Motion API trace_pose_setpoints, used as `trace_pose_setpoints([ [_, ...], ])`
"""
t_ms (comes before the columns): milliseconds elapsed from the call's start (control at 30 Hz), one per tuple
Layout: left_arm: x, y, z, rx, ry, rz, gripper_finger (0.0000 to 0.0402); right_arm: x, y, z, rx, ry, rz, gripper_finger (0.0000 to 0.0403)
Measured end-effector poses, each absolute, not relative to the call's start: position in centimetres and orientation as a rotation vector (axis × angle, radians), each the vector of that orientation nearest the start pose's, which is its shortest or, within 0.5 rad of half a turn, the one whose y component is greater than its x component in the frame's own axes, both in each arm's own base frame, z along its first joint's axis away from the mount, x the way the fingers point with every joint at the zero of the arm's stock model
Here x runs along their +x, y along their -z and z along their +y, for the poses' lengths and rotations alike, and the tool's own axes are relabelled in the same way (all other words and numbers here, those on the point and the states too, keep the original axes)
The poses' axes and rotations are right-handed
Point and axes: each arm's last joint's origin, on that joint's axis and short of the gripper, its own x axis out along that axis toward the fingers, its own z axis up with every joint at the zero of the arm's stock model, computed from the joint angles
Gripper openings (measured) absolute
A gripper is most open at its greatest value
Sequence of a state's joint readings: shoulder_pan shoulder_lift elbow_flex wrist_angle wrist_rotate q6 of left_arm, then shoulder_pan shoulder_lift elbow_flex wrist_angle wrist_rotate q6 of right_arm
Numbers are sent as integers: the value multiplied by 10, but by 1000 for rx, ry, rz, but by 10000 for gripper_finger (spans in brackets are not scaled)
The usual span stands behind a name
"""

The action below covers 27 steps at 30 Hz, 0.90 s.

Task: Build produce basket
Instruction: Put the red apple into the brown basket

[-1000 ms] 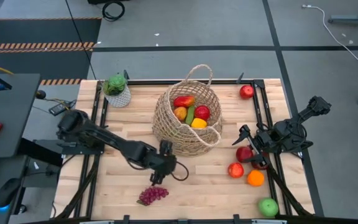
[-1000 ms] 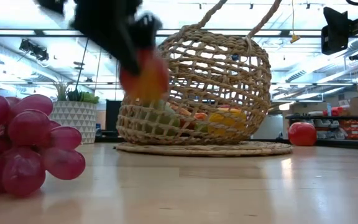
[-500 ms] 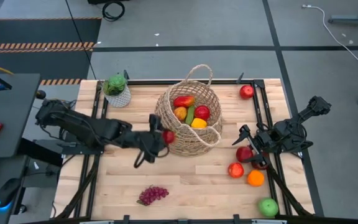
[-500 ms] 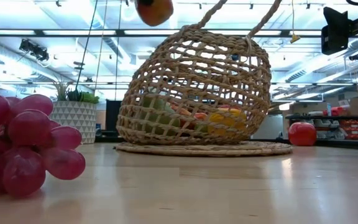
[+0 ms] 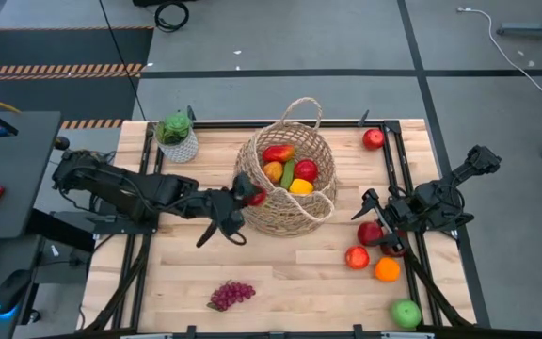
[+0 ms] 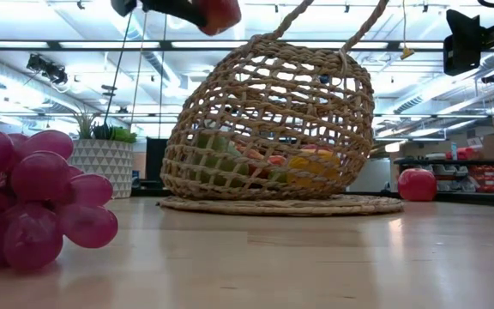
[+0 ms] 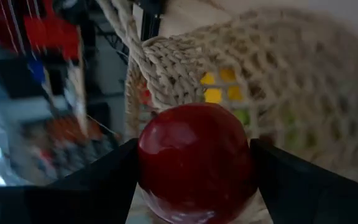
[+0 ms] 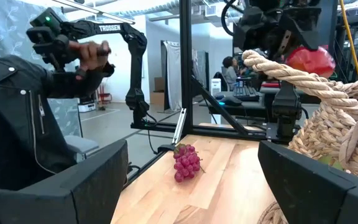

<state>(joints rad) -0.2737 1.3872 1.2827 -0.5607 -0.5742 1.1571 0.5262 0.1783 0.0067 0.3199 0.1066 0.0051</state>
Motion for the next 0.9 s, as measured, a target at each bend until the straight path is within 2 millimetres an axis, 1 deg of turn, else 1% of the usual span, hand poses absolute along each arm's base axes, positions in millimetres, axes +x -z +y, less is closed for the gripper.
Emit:
trace_pose_setpoints([
  [133,289,-342,-62,1614,146,733,290,94,-182,51,51,-419,-141,364],
  [333,293,-348,-57,1889,173,731,291,94,-182,51,51,-419,-141,364],
  [400,294,-349,-55,1968,192,734,291,94,-182,51,51,-419,-141,364],
  [533,295,-349,-51,2072,229,749,291,94,-182,51,52,-419,-141,364],
  [733,295,-349,-50,2091,237,752,291,94,-182,51,51,-419,-141,364],
  [800,296,-350,-49,2028,197,745,291,94,-182,51,51,-419,-141,364],
  [900,300,-354,-44,1833,68,713,291,94,-182,51,51,-419,-141,364],
])
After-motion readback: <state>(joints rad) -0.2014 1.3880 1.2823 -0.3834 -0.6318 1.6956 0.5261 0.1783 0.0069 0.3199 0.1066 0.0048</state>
